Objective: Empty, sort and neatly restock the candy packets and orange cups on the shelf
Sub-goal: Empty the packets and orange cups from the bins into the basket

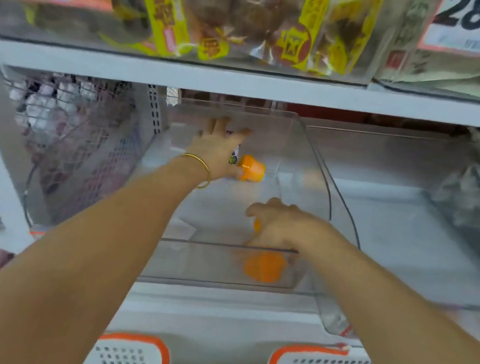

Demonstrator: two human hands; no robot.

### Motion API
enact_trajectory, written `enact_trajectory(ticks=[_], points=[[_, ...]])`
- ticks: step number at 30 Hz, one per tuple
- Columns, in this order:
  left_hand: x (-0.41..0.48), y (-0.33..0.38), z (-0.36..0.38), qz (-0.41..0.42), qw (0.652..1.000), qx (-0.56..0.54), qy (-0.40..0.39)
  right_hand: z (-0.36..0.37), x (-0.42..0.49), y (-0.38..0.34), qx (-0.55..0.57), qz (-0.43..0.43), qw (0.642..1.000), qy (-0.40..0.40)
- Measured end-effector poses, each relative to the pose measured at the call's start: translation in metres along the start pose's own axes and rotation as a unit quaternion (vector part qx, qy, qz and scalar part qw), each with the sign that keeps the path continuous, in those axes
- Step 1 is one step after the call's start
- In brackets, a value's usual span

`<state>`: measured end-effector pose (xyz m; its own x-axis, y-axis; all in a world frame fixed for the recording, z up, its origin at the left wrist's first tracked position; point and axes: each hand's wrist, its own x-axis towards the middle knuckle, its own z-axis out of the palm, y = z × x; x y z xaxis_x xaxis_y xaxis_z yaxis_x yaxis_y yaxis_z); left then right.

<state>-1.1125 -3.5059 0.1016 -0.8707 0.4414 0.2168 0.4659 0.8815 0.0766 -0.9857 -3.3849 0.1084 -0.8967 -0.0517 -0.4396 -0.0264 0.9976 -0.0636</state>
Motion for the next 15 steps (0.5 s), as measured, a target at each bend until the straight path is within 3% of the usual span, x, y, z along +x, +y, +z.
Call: enact_trajectory(ticks=[4,11,15], points=[[0.009,0.002,0.025,0.057,0.996,0.049,-0.044,0.007,0.008,0.004,0.085,-0.008,0.996,-0.019],[0.025,-0.001,0.027,0.064,0.979,0.192,0.023,0.011,0.005,0.001,0.149,-0.009,0.989,-0.004],[0.025,-0.002,0.029,0.057,0.986,0.155,-0.007,0.009,0.002,0.0,0.177,-0.004,0.984,-0.006]])
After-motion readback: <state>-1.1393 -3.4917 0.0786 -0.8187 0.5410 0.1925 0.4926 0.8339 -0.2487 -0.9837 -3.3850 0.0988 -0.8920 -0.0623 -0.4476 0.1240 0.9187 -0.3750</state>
